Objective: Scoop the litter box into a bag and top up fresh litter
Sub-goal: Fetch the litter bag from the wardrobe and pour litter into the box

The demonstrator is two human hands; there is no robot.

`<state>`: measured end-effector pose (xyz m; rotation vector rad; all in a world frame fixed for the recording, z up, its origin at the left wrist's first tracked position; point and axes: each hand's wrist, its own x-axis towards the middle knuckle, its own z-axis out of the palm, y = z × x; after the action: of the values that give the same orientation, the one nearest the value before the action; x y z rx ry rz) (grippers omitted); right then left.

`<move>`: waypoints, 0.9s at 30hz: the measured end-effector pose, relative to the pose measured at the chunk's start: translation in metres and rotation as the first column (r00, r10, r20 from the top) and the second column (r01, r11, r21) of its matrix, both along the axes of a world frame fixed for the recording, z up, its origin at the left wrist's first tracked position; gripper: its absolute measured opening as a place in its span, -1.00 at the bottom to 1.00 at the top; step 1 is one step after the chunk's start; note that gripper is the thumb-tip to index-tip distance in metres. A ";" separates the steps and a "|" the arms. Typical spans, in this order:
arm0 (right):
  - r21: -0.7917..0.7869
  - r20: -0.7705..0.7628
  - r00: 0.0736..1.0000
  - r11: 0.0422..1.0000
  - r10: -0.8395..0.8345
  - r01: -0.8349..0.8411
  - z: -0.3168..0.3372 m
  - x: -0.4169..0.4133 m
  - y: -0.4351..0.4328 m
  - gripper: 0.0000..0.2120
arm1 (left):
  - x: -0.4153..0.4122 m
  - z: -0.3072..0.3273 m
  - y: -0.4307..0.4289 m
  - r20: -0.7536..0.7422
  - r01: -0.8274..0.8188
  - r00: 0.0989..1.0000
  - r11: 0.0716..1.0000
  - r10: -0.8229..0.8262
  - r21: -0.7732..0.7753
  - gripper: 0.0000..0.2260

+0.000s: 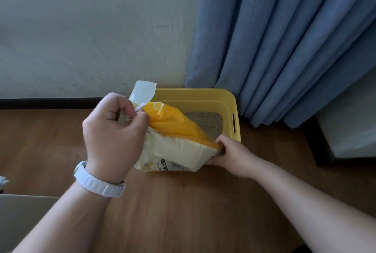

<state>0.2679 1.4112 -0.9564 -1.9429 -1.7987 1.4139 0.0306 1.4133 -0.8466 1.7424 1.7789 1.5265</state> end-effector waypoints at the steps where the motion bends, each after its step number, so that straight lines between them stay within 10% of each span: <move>1: -0.005 -0.024 1.000 1.000 -0.021 0.021 -0.002 0.000 -0.001 -0.55 | 0.001 0.000 -0.001 -0.024 0.000 1.000 1.000 0.000 -0.008 -0.86; 12: 0.145 -0.084 0.996 0.989 -0.027 0.039 0.011 -0.001 -0.004 -0.74 | 0.021 -0.023 0.002 -0.517 0.189 0.827 0.975 -0.222 -0.118 -0.64; 19: 0.217 -0.095 0.994 0.974 -0.046 0.065 0.023 0.021 0.002 -0.77 | 0.041 -0.043 0.015 -0.502 0.250 0.820 0.961 -0.274 -0.117 -0.52; 27: 0.268 -0.107 0.990 0.956 -0.094 0.120 0.028 0.047 0.008 -0.76 | 0.060 -0.034 0.036 -0.474 0.185 0.775 0.867 -0.418 -0.462 -0.24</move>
<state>0.3152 1.4196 -0.9284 -1.7747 -1.7143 1.1332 0.0910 1.4491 -0.8807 2.2565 1.7339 0.4834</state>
